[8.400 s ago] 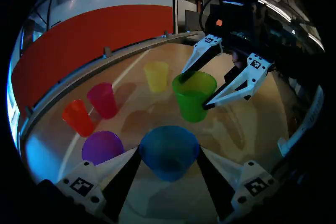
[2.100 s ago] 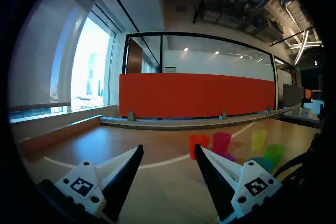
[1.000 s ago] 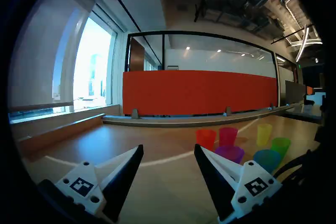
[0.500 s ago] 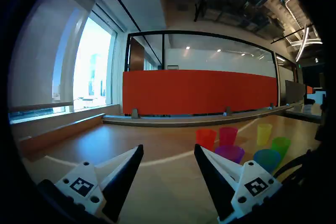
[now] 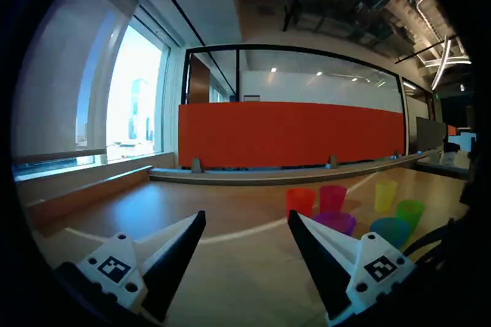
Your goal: Pour water
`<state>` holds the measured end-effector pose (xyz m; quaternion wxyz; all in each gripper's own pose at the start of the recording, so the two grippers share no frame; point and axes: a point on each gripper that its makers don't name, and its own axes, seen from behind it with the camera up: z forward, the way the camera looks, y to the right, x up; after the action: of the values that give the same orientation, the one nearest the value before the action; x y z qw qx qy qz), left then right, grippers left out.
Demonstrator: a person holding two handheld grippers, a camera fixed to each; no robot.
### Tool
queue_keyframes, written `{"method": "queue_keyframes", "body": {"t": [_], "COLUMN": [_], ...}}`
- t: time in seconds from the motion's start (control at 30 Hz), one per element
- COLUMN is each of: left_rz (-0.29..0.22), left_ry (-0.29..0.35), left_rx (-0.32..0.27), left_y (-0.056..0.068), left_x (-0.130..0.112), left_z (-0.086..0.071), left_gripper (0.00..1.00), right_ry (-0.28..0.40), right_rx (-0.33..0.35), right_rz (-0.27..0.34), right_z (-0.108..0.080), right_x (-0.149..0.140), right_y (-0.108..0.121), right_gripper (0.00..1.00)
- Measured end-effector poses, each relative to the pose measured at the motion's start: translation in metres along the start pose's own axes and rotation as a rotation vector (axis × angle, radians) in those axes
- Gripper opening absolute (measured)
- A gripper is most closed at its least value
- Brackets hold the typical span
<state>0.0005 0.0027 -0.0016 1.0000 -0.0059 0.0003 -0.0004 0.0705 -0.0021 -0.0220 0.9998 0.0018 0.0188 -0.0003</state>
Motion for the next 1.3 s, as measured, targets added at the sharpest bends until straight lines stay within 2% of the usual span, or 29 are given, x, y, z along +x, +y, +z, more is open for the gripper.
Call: {"method": "queue_keyframes", "body": {"t": [0.3,0.7,1.0,1.3], "left_rz": [0.001,0.001,0.001,0.001], "left_ry": [0.000,0.000,0.000,0.000], "left_rx": [0.000,0.000,0.000,0.000], "left_y": [0.000,0.000,0.000,0.001], "left_x": [-0.001,0.000,-0.001,-0.001], "left_z": [0.000,-0.001,-0.001,-0.001], "left_gripper": [1.00,1.00,1.00,1.00], "right_ry": [0.001,-0.013,-0.023,-0.043], "right_rx": [0.002,0.004,0.001,0.012], "right_rz": [0.005,0.044,0.005,0.025], "right_z": [0.006,0.010,0.018,0.022], "right_x": [-0.013,-0.045,-0.062,-0.072], "right_y": [0.004,0.003,0.002,0.000], "right_gripper": [0.99,0.99,0.99,0.99]}}
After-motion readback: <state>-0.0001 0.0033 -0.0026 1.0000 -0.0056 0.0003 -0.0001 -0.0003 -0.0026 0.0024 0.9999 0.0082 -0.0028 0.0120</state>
